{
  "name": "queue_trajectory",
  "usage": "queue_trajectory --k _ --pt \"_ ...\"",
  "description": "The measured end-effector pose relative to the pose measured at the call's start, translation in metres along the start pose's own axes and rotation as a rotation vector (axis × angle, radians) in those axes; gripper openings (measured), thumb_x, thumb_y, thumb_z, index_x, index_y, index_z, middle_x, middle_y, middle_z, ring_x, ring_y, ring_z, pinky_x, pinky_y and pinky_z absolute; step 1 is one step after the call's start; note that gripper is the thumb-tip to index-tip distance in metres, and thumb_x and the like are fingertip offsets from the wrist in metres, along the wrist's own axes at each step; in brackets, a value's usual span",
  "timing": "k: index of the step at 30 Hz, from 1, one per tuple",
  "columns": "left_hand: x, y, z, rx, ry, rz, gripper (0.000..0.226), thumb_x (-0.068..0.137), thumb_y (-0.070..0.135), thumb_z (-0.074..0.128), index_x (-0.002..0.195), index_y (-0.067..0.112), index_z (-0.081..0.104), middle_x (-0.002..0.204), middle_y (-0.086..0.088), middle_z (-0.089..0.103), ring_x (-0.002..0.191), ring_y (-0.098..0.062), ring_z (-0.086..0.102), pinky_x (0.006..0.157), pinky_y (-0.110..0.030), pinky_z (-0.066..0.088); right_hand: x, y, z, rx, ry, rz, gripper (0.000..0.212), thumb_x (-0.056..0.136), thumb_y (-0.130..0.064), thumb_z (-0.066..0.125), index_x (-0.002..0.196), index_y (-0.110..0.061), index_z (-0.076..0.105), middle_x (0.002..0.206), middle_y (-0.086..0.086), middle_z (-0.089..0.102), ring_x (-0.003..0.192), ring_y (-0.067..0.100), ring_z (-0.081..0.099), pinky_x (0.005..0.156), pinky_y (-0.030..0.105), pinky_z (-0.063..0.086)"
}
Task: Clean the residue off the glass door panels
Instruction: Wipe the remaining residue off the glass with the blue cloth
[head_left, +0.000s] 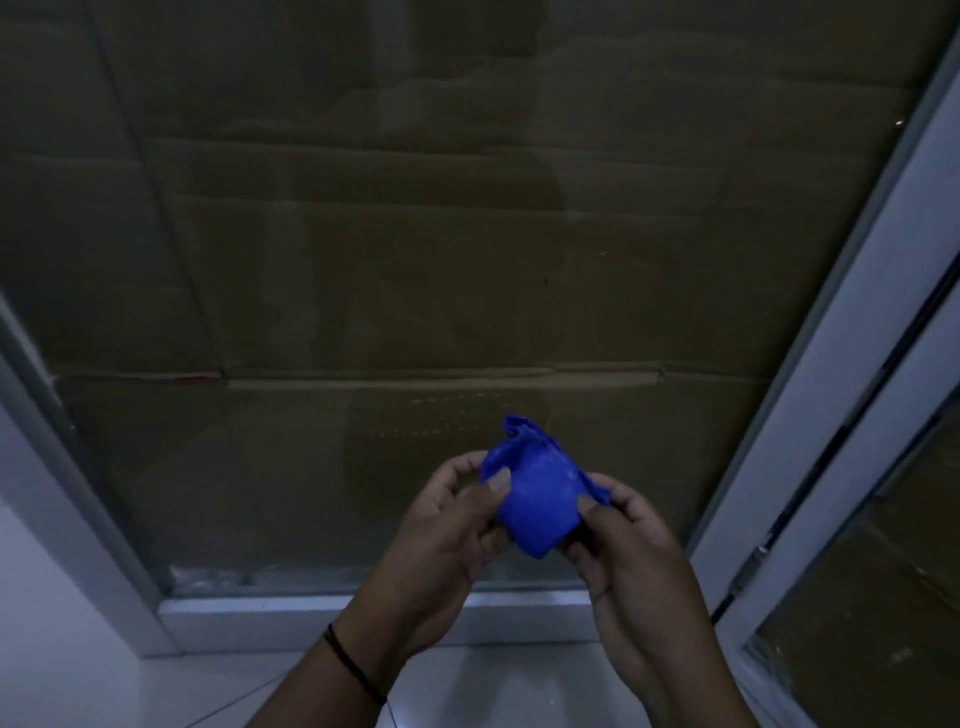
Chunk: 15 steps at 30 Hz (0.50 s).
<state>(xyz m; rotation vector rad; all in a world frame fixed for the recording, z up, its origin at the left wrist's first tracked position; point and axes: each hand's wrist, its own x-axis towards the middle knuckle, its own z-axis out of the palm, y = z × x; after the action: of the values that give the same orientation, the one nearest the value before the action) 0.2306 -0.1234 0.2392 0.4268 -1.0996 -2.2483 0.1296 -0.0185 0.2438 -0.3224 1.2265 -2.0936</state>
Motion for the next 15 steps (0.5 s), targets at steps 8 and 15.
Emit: queue_trajectory --k 8,15 --pt "-0.016 0.016 -0.009 0.244 0.087 0.072 0.028 0.08 0.03 0.062 0.1 0.012 0.068 0.099 -0.011 0.073 0.084 -0.021 0.071 0.061 -0.026 0.054 -0.017 0.011 0.004 -0.591 -0.064 -0.128 0.035 0.08 -0.016 0.069 0.109 -0.032 0.057 0.107 -0.014 0.062 0.1 0.005 0.059 0.084 0.03 0.052" --pt "-0.028 0.025 -0.011 0.292 0.041 0.026 0.024 0.077 0.033 0.064 0.099 0.026 0.072 0.105 -0.005 0.072 0.093 -0.023 0.07 0.07 -0.031 0.056 -0.024 -0.003 0.02 -0.468 -0.219 -0.014 0.009 0.085 -0.021 0.064 0.088 -0.024 0.072 0.088 0.002 0.073 0.081 0.018 0.07 0.067 0.028 0.056"
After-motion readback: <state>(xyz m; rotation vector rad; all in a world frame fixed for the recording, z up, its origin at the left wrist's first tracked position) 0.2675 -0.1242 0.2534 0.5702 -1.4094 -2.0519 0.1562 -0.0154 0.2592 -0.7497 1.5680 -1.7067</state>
